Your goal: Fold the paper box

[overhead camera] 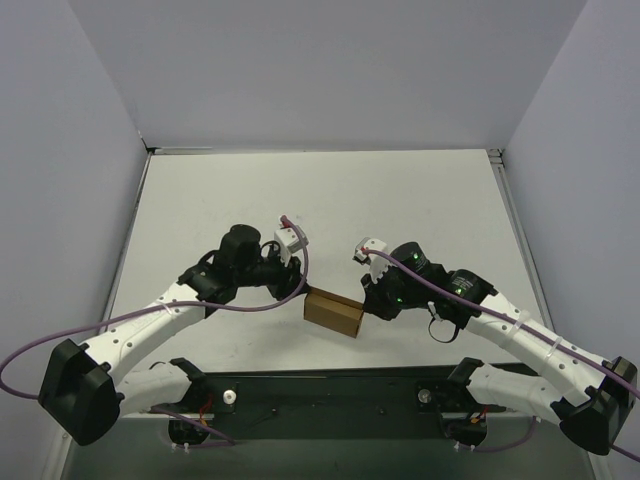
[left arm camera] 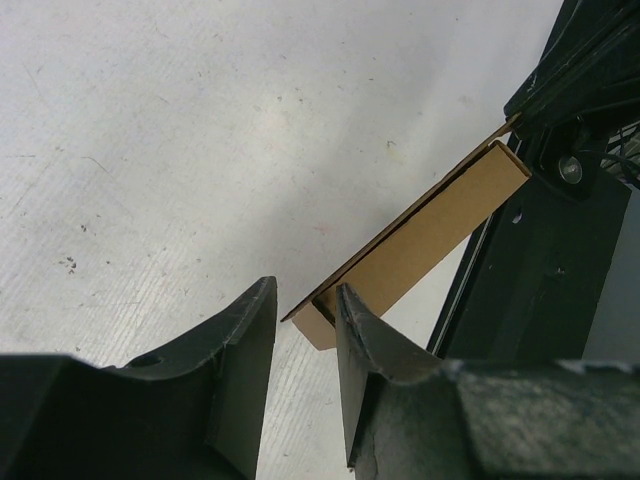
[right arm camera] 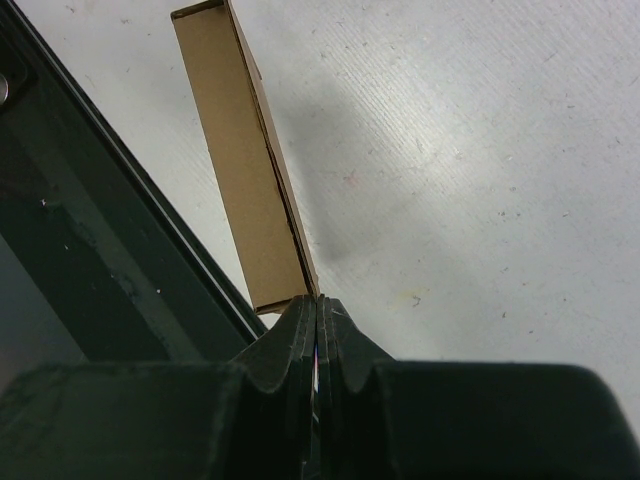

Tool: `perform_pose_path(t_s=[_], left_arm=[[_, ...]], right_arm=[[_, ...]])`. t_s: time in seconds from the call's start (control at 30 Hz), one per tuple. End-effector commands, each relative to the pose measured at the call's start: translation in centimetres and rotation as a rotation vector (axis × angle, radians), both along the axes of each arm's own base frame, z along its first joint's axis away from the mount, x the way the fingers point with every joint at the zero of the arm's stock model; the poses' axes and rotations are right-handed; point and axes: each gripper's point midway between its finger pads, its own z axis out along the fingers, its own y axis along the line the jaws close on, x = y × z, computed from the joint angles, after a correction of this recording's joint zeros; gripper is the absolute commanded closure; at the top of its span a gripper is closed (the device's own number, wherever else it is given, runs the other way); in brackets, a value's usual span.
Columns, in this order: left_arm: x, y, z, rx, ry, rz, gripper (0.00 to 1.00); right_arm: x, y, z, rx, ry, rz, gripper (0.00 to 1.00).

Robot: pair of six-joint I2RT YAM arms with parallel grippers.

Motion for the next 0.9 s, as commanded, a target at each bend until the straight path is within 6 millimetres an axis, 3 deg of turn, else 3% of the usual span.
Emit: perform_pose_path(t_s=[0.0, 0.13, 0.5, 0.7, 0.87], left_arm=[[0.4, -0.8, 1.4, -0.041, -0.04, -0.025, 0.6], [0.4, -0.7, 1.2, -0.03, -0.032, -0.021, 0.61], [0.1, -0.9, 1.1, -0.026, -0.029, -0.031, 0.91], [0.4, -1.3, 0.6, -0.028, -0.003, -0.019, 0.99], [0.6, -2.1, -0.5, -0.04, 0.042, -0.004, 1.0]], right_arm=[[0.2, 0.1, 1.2, 0.02, -0.02, 0.005, 1.0], [0.2, 0.1, 1.3, 0.021, -0.023, 0.005, 1.0], [0.6, -0.1, 1.2, 0.009, -0.034, -0.015, 1.0], [2.8, -1.1, 0.7, -0.058, -0.087, -0.159, 1.0], [5.2, -1.3, 0.4, -0.124, -0.204, -0.253, 1.0]])
